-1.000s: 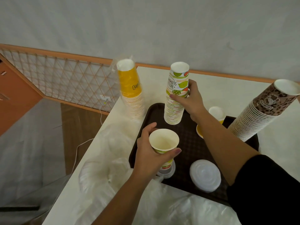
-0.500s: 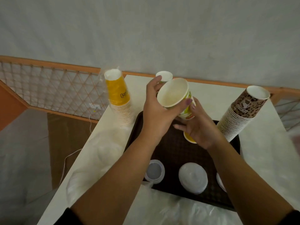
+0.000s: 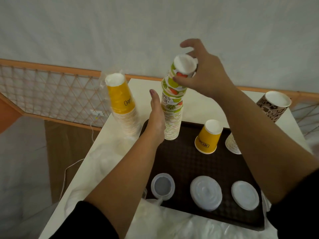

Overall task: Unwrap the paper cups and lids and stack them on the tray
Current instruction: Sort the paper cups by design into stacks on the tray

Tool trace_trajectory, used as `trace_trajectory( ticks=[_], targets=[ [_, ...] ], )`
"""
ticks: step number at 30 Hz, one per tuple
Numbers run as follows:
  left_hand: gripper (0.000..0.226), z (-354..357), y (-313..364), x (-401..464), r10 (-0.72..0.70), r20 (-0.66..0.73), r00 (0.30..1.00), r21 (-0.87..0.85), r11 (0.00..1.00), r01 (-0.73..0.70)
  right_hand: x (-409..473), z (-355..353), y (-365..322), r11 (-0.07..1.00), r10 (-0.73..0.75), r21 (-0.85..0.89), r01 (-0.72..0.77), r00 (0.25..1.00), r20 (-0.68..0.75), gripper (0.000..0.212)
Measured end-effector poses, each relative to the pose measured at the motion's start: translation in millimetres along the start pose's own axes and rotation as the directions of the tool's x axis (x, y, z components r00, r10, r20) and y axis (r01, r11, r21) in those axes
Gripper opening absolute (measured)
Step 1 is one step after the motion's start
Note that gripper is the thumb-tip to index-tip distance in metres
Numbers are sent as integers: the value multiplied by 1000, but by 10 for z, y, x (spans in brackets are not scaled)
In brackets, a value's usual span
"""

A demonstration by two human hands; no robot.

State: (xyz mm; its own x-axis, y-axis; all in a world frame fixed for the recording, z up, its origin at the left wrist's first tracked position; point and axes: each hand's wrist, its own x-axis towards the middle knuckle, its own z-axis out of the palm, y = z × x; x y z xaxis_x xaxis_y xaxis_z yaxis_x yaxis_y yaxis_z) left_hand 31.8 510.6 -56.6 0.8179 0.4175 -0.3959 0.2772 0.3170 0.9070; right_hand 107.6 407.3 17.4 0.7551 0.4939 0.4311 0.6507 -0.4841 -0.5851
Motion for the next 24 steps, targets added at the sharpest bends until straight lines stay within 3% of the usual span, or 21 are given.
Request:
trace_trajectory(
  ticks=[9,16,19,22,23,24],
  targets=[
    [65,40,-134,93,6,33,999,2,1000,-6,10,416,198,986,78,-157,-55,986,145,60],
    [62,71,-187,99,25,39,999,14,1000,-25,-64,496,270,980,107,-180,-84,987,119,57],
    [64,70,-185,82,19,24,1000,47,999,-20,-68,498,275,967,119,-241,-79,981,156,66],
    [58,34,-202,50,211,-67,975,98,974,-204,-110,518,194,931,141,-347,-118,989,43,90],
    [55,-7,-191,28,347,-143,927,101,937,-335,-132,533,129,932,76,-349,-94,995,-65,93],
    [53,-63,-153,-8,501,-236,832,119,865,-487,-156,556,46,945,-31,-325,-30,983,-182,90]
  ],
)
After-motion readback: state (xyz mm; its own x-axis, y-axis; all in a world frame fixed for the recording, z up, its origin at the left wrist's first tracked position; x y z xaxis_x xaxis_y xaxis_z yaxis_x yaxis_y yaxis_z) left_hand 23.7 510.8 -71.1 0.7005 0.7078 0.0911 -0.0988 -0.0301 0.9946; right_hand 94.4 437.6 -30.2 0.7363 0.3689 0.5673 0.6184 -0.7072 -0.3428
